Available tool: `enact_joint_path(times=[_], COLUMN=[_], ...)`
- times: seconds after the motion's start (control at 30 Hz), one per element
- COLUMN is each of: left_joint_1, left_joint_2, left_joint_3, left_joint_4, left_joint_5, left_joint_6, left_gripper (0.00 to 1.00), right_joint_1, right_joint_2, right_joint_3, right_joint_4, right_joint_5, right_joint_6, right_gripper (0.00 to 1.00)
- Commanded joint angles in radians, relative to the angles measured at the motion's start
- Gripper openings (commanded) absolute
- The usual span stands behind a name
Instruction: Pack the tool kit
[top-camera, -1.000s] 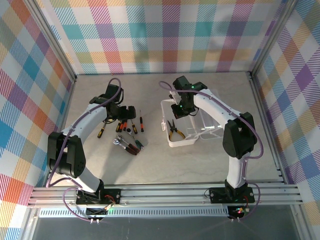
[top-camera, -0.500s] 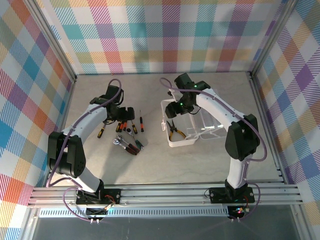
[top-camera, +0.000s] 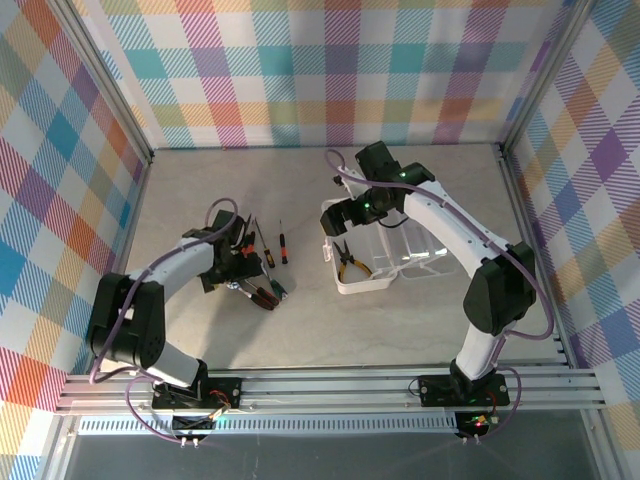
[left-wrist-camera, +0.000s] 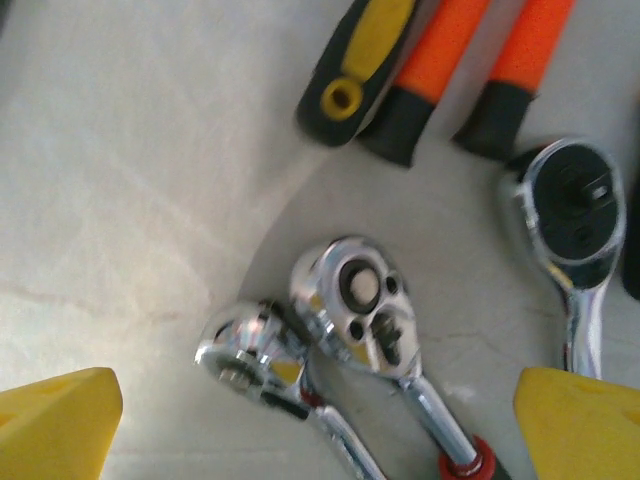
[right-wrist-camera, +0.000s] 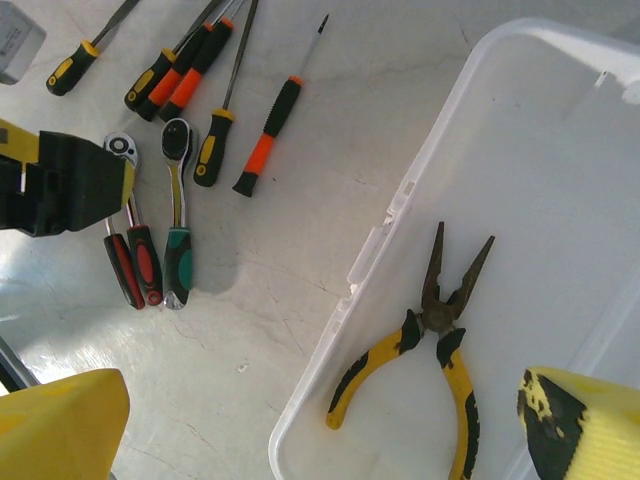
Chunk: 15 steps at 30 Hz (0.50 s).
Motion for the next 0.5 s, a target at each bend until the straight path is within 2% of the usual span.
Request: enact_joint_path(times=[0.0,0.17,0.27,0.47], left_joint_1=[0.002,0.012,0.023,0.030], left_joint_2=[-0.066,-0.098,-0.080,-0.044], left_joint_3=[-0.033,-0.082,-0.095,-0.109], left_joint_4=[0.046,0.076,0.091,0.108], left_joint_5=[-0.010,-0.009,0.030,0.042], left_joint_6=[-0.126,-0.181,-0.183,-0.182], left_gripper=[0.98,0.82,0.65,0.62], right_joint_1=[0.006,0.006,0.007,0.005], right_joint_2=[-0.021,-0.026,-0.027,-0.025], right_joint_3=[-0.020,-0.045,-0.054,-0.059], right_joint_4=[0.017,0.026,0.032,0.034], right_joint_5=[-0.024,-0.027,-0.028,-0.028], right_joint_6=[-0.020,-0.021,-0.023,-0.029], right_gripper=[0.99,0.99,0.99,0.99])
